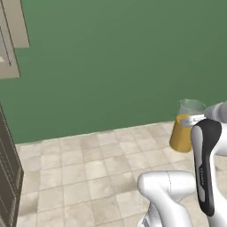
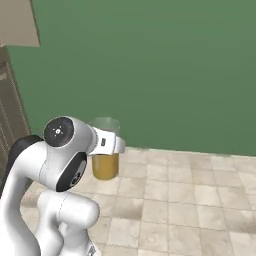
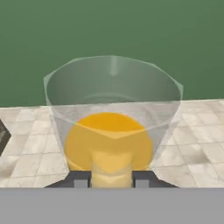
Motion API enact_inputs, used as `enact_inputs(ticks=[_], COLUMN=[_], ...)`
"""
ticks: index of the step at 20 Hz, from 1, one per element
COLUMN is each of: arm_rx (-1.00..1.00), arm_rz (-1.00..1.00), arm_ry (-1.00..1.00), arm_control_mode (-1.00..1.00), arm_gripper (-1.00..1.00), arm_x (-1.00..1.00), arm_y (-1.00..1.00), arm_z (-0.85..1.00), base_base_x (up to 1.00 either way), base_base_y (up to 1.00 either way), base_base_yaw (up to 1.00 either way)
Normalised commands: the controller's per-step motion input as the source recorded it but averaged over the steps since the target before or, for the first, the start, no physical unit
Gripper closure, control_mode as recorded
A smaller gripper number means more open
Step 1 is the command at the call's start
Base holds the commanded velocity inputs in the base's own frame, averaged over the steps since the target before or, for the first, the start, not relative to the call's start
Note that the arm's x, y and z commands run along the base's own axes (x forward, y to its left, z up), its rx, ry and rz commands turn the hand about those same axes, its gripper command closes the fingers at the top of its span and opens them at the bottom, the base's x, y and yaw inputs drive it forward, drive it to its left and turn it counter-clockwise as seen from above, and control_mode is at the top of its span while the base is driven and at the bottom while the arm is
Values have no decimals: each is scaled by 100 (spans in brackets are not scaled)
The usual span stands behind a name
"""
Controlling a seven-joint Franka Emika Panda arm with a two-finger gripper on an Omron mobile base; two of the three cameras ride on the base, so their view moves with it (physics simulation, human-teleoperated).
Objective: There is a tray on the dining counter. Grab the cup, mug, and pitcher and place them on the tray. The pitcher may be placed next to the tray if it cannot fit the tray.
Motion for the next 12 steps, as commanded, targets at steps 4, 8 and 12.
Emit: enact_inputs(ticks=[4,8,12], arm_rx=[0,0,0], arm_rz=[0,0,0], arm_ry=[0,0,0], arm_control_mode=[100,100,100], arm_gripper=[100,100,100], arm_x=[0,0,0], arm_y=[0,0,0], arm_z=[0,0,0], base_base_x=[60,79,91], base_base_y=[29,30,16], base_base_yaw=[-72,-60,-34])
